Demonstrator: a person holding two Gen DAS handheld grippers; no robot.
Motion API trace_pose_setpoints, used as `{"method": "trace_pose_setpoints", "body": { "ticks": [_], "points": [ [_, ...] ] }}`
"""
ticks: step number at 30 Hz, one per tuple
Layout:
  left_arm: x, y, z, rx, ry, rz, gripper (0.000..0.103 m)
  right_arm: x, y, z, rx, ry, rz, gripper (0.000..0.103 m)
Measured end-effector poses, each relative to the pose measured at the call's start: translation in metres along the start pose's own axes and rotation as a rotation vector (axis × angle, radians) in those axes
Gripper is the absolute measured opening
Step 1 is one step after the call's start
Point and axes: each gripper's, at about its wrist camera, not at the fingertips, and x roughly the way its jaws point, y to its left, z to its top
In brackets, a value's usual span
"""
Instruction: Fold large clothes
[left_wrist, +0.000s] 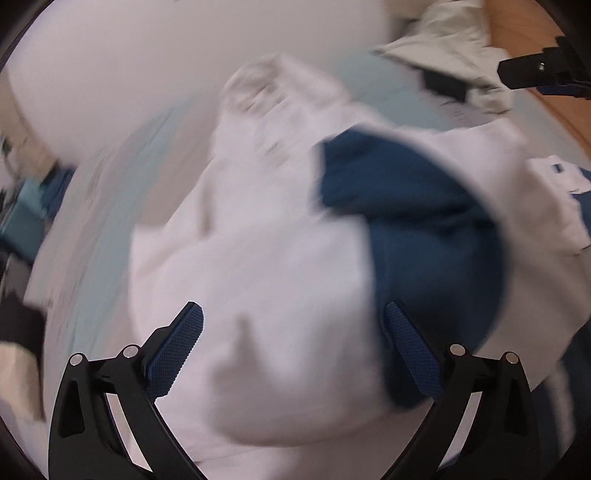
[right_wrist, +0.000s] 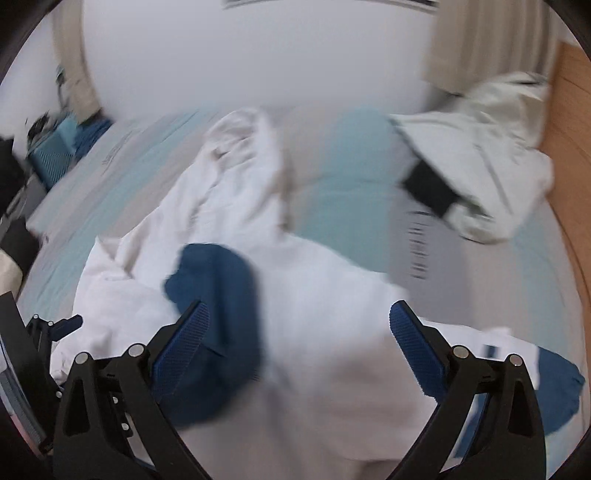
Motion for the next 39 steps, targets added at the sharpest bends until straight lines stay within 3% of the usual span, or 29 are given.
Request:
{"method": "trace_pose_setpoints", "body": {
  "ticks": [4, 10, 13, 16, 20, 25, 27, 30, 32, 35, 39],
  "points": [
    [0.007, 0.042, -0.028, -0.023, 0.033, 0.052, 0.097, 0.043, 0.057, 0.004, -0.051, 0.076, 0.001, 0.094],
    [0.026, 0.076, -0.063, -0.065, 0.116, 0.074, 0.096, 0.084, 0.083, -0.002, -0.015, 0.145, -0.059, 0.094],
    [0.032, 0.087, -0.071, -0.075, 0.121, 0.11, 0.097, 0.081, 0.094, 0.004, -0.026, 0.115, -0.067, 0.094],
    [0.037, 0.103, -0.076, -0.087, 0.136, 0.149, 0.097, 0.08, 0.122, 0.008, -0.12, 0.088, -0.058, 0.094],
    [0.045, 0.129, -0.081, -0.113, 0.153, 0.196, 0.097, 0.105, 0.152, 0.005, -0.233, 0.147, -0.109, 0.094],
    [0.061, 0.171, -0.084, -0.168, 0.176, 0.252, 0.098, 0.138, 0.148, 0.002, -0.178, 0.21, -0.164, 0.093],
    [0.066, 0.181, -0.085, -0.164, 0.177, 0.274, 0.098, 0.145, 0.139, 0.002, -0.123, 0.224, -0.159, 0.086],
    [0.069, 0.189, -0.084, -0.162, 0.179, 0.283, 0.098, 0.145, 0.122, 0.002, -0.03, 0.235, -0.124, 0.059],
    [0.07, 0.19, -0.084, -0.165, 0.185, 0.283, 0.098, 0.141, 0.115, 0.004, 0.002, 0.234, -0.099, 0.035],
    [0.072, 0.188, -0.083, -0.16, 0.189, 0.292, 0.098, 0.127, 0.106, 0.005, 0.019, 0.218, -0.089, 0.023],
    [0.074, 0.186, -0.081, -0.166, 0.188, 0.303, 0.098, 0.094, 0.083, 0.002, 0.054, 0.161, -0.08, 0.02]
  ]
}}
